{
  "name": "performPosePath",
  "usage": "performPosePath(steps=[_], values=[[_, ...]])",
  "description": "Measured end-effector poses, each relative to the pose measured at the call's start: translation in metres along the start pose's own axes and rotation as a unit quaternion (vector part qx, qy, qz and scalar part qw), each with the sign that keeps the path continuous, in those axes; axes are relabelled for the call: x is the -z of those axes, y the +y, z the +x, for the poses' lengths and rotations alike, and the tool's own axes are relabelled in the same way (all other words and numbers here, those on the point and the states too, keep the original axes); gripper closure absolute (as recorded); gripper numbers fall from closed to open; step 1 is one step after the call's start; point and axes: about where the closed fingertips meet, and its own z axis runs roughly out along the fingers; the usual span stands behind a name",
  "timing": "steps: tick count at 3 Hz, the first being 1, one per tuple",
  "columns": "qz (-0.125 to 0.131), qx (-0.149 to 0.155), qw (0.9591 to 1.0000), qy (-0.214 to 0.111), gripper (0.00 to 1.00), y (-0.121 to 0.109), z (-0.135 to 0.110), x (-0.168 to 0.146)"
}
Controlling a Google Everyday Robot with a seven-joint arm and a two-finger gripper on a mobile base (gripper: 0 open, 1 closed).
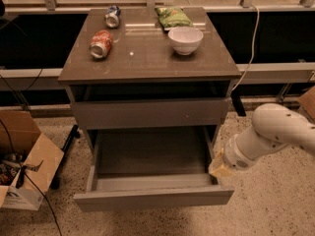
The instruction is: Close middle drawer
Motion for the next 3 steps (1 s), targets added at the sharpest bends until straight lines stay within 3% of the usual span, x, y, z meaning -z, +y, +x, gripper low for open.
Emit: performPosePath(steps=[1, 2, 3], values=[[-0.013, -0.012, 0.9998, -0.001, 1.00, 0.002, 0.010, -0.018], [-0.007, -0.037, 0.9993, 0.003, 1.00, 0.001, 0.024, -0.032], [-0.016, -0.072, 0.9971, 0.016, 1.00, 0.002, 0.058, -0.073]])
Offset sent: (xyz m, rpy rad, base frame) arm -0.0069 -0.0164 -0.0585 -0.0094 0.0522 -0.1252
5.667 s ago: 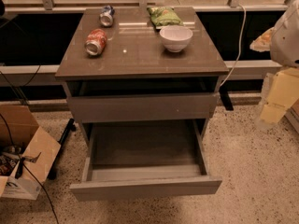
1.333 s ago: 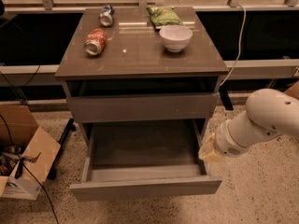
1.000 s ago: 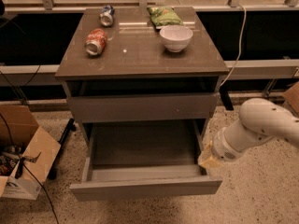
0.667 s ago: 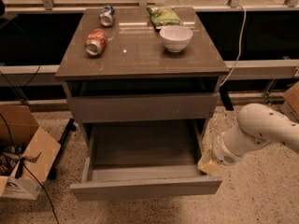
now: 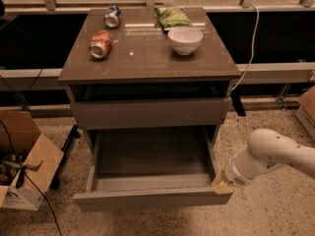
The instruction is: Close middle drawer
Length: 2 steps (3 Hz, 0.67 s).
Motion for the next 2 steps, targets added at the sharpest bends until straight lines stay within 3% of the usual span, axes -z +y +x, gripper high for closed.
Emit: performPosePath(steps=[2], values=[[-0.039, -0.084, 0.9957, 0.007, 1.00, -0.008, 0.060, -0.079]])
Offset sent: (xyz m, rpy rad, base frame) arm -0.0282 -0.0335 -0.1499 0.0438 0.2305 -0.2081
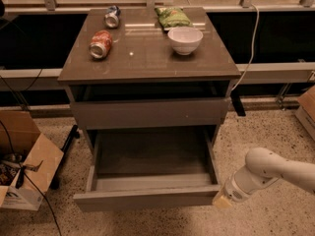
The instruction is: Close middle drawer
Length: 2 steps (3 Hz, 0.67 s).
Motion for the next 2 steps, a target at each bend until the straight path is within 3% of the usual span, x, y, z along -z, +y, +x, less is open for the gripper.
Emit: performPosePath(steps=[2], values=[[-0.006, -0.011, 0.9999, -0.010, 1.00, -0.0082, 0.0012, -0.0157]])
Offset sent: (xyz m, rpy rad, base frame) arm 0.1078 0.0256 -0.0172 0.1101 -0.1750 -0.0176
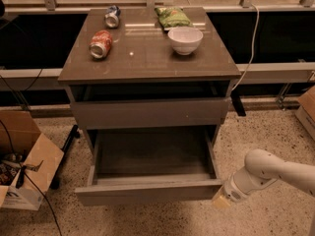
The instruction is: Close middle drawer
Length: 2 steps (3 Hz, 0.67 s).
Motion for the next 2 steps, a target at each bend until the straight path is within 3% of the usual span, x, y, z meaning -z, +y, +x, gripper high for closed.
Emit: performPosePath(steps=[1, 2], values=[[0.032, 0.025, 0.9982, -0.043, 1.00, -0.016, -0.028, 0.009], [0.043, 0.042, 0.9961, -0.064, 1.00, -0.023, -0.046, 0.014]])
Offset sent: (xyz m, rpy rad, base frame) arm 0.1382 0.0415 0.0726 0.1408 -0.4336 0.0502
